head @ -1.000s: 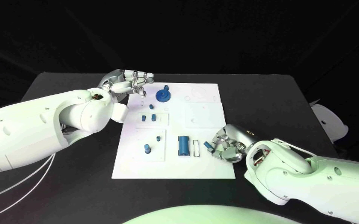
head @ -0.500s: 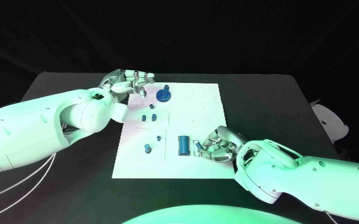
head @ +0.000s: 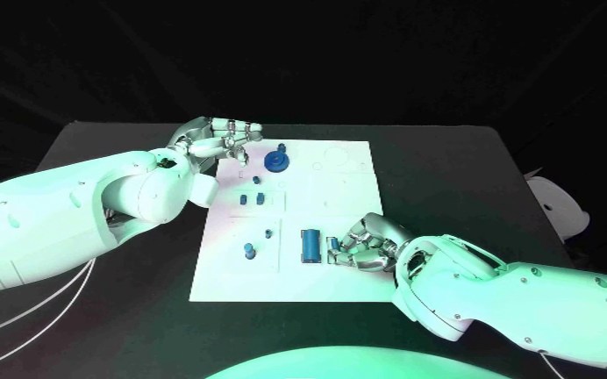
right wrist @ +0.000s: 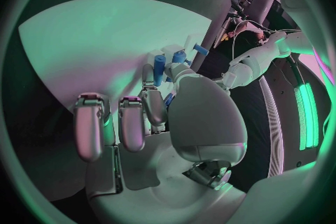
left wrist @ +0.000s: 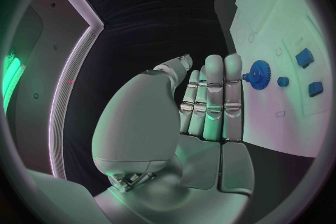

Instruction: Assemble the parts on the task board

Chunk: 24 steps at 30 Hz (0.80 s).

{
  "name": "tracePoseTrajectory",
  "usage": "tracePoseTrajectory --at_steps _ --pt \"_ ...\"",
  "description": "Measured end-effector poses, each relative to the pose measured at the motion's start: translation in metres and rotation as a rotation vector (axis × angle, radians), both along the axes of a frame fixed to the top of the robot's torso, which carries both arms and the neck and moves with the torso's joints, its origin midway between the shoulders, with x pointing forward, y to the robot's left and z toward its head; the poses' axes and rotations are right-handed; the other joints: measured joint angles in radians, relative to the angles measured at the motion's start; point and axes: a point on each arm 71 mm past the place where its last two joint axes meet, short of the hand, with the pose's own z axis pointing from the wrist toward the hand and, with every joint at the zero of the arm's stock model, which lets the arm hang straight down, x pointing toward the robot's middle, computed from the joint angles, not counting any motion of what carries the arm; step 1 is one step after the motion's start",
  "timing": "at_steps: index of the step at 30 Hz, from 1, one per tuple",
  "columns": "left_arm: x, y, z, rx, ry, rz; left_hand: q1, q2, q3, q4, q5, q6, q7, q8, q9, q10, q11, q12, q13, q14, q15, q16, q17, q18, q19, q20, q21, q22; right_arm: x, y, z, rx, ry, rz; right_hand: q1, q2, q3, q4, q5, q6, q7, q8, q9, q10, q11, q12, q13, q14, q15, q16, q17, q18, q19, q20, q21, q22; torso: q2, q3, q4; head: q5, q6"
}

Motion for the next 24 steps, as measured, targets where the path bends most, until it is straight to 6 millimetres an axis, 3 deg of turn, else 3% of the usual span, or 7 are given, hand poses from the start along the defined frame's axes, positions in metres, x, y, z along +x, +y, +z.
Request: tracePoseTrajectory --at_steps 6,12,15,19,24 --pt "0.0001 0.0001 -0.0001 0.000 0.001 0.000 0.000 0.000 0.000 0.000 0.000 0.000 0.000 0.000 0.000 0.000 0.000 0.000 0.000 0.000 0.000 0.000 0.000 0.000 0.000 0.000 0.000 0.000 0.0006 0.0002 -0.0011 0.000 0.004 -0.003 -0.021 0.005 -0.033 0.000 -0.012 0.003 -0.003 -0.002 -0.002 0.000 0.000 0.003 0.000 0.000 0.000 0.000 0.001 0.000 0.000 0.000 0.000 0.000 0.000 0.0001 0.0000 0.001 -0.001" --pt "0.0001 0.0001 -0.0001 0.000 0.001 0.000 0.000 0.000 0.000 0.000 0.000 0.000 0.000 0.000 0.000 0.000 0.000 0.000 0.000 0.000 0.000 0.000 0.000 0.000 0.000 0.000 0.000 0.000 0.0005 0.0014 -0.0013 0.000 0.005 -0.001 -0.069 0.014 -0.091 0.002 -0.142 0.002 -0.002 -0.008 -0.006 0.000 0.000 0.003 0.000 0.000 0.000 0.000 0.001 0.000 0.000 0.000 0.000 0.000 0.000 0.0001 -0.0002 0.002 -0.001" --pt "0.0001 0.0001 -0.0001 0.000 0.001 0.000 0.000 0.000 0.000 0.000 0.000 0.000 0.000 0.000 0.000 0.000 0.000 0.000 0.000 0.000 0.000 0.000 0.000 0.000 0.000 0.000 0.000 0.000 0.0005 0.0015 -0.0013 0.000 0.005 -0.001 -0.077 0.017 -0.113 0.001 -0.184 0.002 -0.002 -0.008 -0.007 0.000 0.000 0.003 0.000 0.000 0.000 0.000 0.001 0.000 0.000 0.000 0.000 0.000 0.000 0.0003 -0.0003 0.003 -0.001" --pt "0.0002 0.0002 -0.0002 0.000 0.002 0.000 0.000 0.000 0.000 0.000 0.000 0.000 0.000 0.000 0.000 0.000 0.000 0.000 0.000 0.000 0.000 0.000 0.000 0.000 0.000 0.000 0.000 0.000 0.0005 0.0015 -0.0012 0.000 0.003 0.000 -0.083 0.023 -0.138 0.002 -0.216 0.002 -0.001 -0.012 -0.009 0.000 0.000 0.003 0.000 0.000 0.000 0.000 0.001 0.000 0.000 0.000 0.000 0.000 0.000 0.0005 -0.0003 0.003 -0.001" --pt "0.0002 0.0003 -0.0002 0.001 0.002 0.000 0.000 0.000 0.000 0.000 0.000 0.000 0.000 0.000 0.000 0.000 0.000 0.000 0.000 0.000 0.000 0.000 0.000 0.000 0.000 0.000 0.000 0.000 -0.0002 0.0013 -0.0008 0.000 0.001 0.002 -0.083 0.024 -0.140 0.002 -0.218 0.001 -0.001 -0.016 -0.011 0.000 0.000 0.003 0.000 0.000 0.000 0.000 0.001 0.000 0.000 0.000 0.000 0.000 0.000 0.0007 -0.0003 0.004 -0.002"
